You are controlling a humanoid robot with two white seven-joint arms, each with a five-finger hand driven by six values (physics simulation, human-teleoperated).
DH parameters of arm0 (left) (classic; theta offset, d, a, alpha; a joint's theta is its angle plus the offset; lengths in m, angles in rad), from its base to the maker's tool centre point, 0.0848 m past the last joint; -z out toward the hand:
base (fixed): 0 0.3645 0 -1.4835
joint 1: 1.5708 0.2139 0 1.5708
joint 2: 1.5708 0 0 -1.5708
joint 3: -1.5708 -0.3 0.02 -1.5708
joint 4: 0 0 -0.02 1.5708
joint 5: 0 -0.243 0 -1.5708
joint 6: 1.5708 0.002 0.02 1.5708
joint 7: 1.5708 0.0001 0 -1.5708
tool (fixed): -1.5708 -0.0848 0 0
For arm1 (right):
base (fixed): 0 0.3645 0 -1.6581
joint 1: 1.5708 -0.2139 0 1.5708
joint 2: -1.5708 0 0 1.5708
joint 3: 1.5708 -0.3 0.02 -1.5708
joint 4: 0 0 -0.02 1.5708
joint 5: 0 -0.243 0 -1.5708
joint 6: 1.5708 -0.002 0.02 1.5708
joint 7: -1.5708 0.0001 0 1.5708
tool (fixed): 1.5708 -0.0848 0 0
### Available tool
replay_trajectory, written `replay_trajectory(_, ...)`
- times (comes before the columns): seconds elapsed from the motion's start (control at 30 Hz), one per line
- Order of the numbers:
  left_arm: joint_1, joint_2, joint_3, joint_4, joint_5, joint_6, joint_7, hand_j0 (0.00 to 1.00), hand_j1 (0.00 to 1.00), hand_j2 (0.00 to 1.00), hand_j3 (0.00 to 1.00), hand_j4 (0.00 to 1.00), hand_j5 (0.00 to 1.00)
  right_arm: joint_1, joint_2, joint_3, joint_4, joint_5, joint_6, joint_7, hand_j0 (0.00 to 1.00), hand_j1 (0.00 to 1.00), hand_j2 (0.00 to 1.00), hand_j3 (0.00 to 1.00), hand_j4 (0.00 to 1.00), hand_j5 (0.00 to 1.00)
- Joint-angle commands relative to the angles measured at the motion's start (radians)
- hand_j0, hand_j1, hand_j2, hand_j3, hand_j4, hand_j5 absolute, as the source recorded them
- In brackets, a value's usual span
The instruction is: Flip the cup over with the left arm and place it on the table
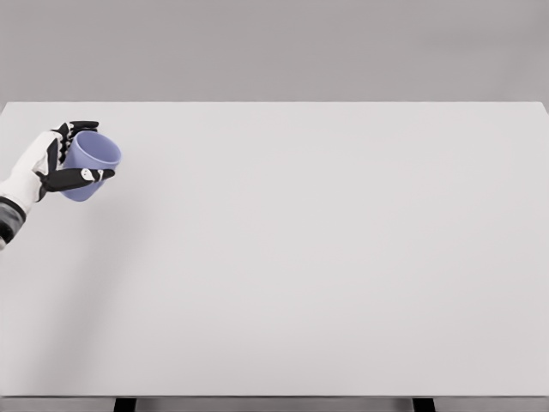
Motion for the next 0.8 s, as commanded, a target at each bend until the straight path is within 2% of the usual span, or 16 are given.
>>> replay_trajectory(0.0,0.0,-0.025,0.012,0.016,0.003,-0.001,0.0,0.78,0.78,0.78,0.78,0.78,0.78,0.0,0.0,0.0,0.0,0.0,0.0,0.0,1.0,1.0,1.0,1.0,1.0,1.0)
replay_trajectory(0.2,0.002,-0.072,0.056,0.028,0.003,-0.001,0.0,0.81,0.81,0.81,0.81,0.81,0.81,0.0,0.0,0.0,0.0,0.0,0.0,0.0,1.0,1.0,1.0,1.0,1.0,1.0)
replay_trajectory(0.5,0.009,-0.109,0.084,0.046,0.008,-0.005,0.0,0.81,0.81,0.81,0.81,0.81,0.81,0.0,0.0,0.0,0.0,0.0,0.0,0.0,1.0,1.0,1.0,1.0,1.0,1.0)
replay_trajectory(0.77,0.028,-0.148,0.115,0.053,0.008,-0.074,0.0,0.85,0.85,0.85,0.85,0.85,0.85,0.0,0.0,0.0,0.0,0.0,0.0,0.0,1.0,1.0,1.0,1.0,1.0,1.0)
